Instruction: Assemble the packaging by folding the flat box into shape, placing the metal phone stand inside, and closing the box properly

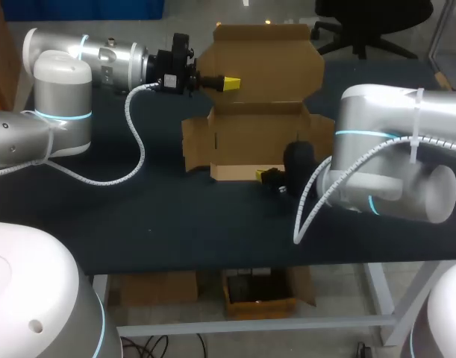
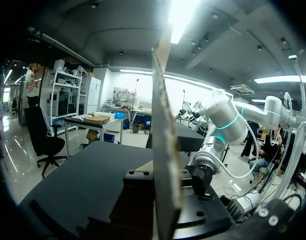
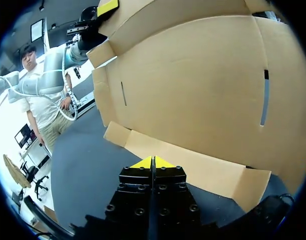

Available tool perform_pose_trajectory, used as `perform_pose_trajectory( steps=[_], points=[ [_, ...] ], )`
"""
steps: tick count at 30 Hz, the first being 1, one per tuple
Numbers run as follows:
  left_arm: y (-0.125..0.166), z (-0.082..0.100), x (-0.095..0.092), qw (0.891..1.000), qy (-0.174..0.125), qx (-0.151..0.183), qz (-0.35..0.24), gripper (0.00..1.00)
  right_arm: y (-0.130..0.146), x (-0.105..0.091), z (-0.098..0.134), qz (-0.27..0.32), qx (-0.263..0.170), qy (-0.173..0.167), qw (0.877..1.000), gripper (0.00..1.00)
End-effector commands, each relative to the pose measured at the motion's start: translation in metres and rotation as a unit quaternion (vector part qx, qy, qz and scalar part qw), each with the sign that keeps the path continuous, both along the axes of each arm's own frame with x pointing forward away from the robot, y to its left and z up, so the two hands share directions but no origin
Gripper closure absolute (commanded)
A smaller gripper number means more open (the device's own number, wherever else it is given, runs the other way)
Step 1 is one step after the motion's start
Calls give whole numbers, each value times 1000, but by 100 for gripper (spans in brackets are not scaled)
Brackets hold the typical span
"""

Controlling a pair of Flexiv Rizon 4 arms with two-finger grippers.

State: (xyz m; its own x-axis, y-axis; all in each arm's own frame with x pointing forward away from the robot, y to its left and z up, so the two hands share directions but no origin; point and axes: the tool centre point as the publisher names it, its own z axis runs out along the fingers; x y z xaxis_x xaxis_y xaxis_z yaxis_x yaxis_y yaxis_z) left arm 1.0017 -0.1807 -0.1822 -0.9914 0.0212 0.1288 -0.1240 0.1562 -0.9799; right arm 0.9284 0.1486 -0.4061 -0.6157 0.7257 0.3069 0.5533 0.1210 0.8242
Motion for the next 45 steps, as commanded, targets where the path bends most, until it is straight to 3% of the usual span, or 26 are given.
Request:
perform_pose_trajectory(
  steps=[1,12,45],
  points=[
    [1,-1,1,1000,0,-1,-3,100,3,5,-5,-3,0,0,1000,100],
    [1,-1,1,1000,0,-1,-3,100,4,15,-13,-6,1,4,1000,100],
    [1,-1,1,1000,0,-1,-3,100,3,17,-23,-12,4,16,1000,100]
  ],
)
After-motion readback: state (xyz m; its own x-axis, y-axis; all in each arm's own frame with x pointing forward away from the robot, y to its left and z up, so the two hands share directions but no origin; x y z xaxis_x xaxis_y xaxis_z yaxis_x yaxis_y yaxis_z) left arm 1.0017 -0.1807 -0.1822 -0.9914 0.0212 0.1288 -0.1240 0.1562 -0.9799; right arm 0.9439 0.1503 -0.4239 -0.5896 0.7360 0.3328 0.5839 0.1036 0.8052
